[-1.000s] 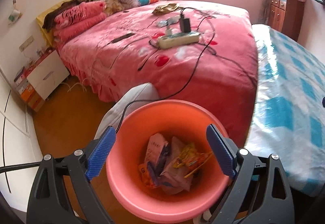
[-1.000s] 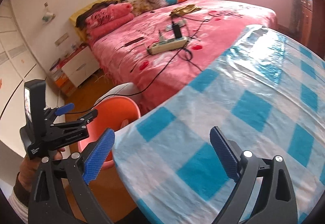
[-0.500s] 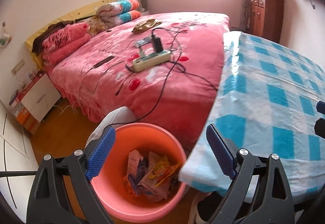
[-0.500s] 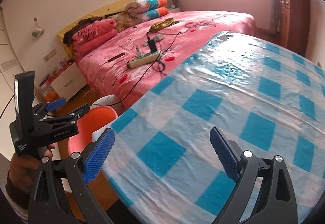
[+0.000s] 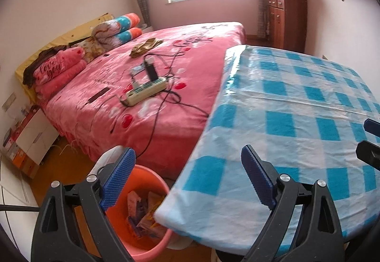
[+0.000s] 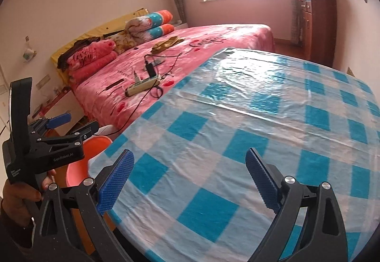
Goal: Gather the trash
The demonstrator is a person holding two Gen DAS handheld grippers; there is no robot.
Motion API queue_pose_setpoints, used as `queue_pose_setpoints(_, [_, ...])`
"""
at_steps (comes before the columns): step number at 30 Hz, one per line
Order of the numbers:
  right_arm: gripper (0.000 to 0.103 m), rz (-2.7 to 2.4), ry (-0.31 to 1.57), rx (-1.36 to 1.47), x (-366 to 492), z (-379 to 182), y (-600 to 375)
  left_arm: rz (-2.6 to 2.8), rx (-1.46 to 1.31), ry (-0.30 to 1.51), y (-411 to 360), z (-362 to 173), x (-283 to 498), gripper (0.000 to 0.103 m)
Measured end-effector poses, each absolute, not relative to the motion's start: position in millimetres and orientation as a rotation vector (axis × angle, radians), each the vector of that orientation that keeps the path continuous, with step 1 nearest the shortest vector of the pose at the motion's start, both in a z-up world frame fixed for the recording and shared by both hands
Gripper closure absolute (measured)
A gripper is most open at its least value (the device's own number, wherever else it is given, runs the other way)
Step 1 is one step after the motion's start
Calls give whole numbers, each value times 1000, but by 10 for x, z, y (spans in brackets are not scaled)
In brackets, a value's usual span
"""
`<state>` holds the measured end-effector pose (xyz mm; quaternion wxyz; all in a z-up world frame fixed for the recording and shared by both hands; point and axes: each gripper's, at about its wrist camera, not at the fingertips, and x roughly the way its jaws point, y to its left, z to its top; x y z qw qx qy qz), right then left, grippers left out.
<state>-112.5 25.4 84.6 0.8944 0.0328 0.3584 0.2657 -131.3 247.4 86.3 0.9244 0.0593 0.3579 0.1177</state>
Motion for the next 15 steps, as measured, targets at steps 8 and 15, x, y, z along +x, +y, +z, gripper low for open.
queue_pose_setpoints(8, [9, 480, 727, 118, -1137, 875, -136, 161, 143, 713, 2053, 947, -1244, 12])
queue_pose_setpoints(15, [9, 404, 701, 156, -1163, 909, -486, 76, 159, 694, 1638, 995, -1190, 12])
